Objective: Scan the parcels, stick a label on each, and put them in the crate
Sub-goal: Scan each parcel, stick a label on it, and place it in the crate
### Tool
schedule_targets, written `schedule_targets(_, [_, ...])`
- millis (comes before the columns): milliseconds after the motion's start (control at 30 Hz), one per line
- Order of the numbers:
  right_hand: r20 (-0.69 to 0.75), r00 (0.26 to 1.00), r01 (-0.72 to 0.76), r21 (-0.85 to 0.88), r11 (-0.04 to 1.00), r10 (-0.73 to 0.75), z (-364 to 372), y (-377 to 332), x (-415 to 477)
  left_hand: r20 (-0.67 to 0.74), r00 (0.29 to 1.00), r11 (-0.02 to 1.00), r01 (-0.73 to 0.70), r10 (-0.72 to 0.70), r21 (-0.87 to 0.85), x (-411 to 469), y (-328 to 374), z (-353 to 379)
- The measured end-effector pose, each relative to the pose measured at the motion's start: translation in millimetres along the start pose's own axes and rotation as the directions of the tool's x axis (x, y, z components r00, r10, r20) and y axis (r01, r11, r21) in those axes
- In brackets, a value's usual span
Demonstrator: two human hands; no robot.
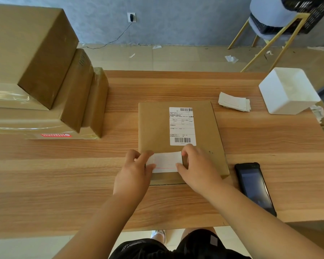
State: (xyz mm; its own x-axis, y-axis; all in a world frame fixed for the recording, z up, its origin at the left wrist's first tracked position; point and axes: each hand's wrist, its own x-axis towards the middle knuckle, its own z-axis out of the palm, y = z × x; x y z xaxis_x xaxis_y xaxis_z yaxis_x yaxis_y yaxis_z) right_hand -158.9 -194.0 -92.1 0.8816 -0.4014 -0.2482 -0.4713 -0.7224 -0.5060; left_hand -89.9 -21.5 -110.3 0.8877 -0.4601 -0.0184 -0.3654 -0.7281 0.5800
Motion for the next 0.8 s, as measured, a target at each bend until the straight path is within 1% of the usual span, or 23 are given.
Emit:
schedule_targets(67, [0.003,0.992,0.124,-0.095,0.988,-0.125,2.4,5.7,-3.5,-0.017,0.994,0.988,-0.102,0.105,0.111,-1.5,-2.1,0.3])
schedule_targets(100, [0.015,0.988,0.155,-0.146,0.977,-0.154,3.7,8.3,-4.5,-0.026,0.991,0.981,-0.128,0.134,0.148,-1.7,-4.0,-0.3])
schedule_targets(200, [0.026,0.986,0.168,-0.229,0.959,-0.167,8.9,16.8,-5.3,-0.004,0.991,0.976,-0.130,0.133,0.173,0.2,-12.8,-3.4])
schedule_targets(267, [0.029,0.987,0.160,-0.220,0.962,-0.157,9.5,20.9,-5.7,0.039,0.994,0.985,-0.106,0.102,0.135,1.5,-18.9,-5.2])
schedule_targets(333, [0.023,0.989,0.149,-0.162,0.976,-0.147,7.6,24.5,-6.3,0.071,0.995,0.996,-0.068,0.064,0.058,1.9,-21.9,-6.3])
schedule_targets(433, [0.006,0.990,0.142,-0.105,0.984,-0.143,1.9,30.2,-6.9,0.072,0.997,0.997,-0.035,0.040,-0.068,2.1,-23.9,-5.6])
schedule_targets(533, [-0.059,0.993,0.099,-0.038,0.994,-0.101,-12.9,38.2,-3.6,0.064,0.997,0.983,0.044,-0.033,-0.176,5.7,-26.6,-5.5])
schedule_targets(600, [-0.122,0.992,0.042,-0.011,0.999,-0.043,-26.4,45.1,0.5,0.052,0.991,0.968,0.130,-0.122,-0.214,11.7,-27.7,-5.4])
schedule_targets(700, [-0.213,0.975,-0.068,-0.014,0.998,0.063,-42.2,56.9,13.2,0.046,0.961,0.927,0.277,-0.274,-0.254,27.5,-26.7,-3.2])
schedule_targets(767, [-0.223,0.963,-0.151,0.015,0.988,0.151,-47.3,64.3,24.0,0.062,0.934,0.902,0.356,-0.352,-0.244,39.2,-25.3,0.3])
schedule_targets(800, [-0.204,0.960,-0.193,0.026,0.981,0.194,-48.5,67.9,29.4,0.080,0.917,0.889,0.398,-0.391,-0.228,44.5,-24.6,2.4])
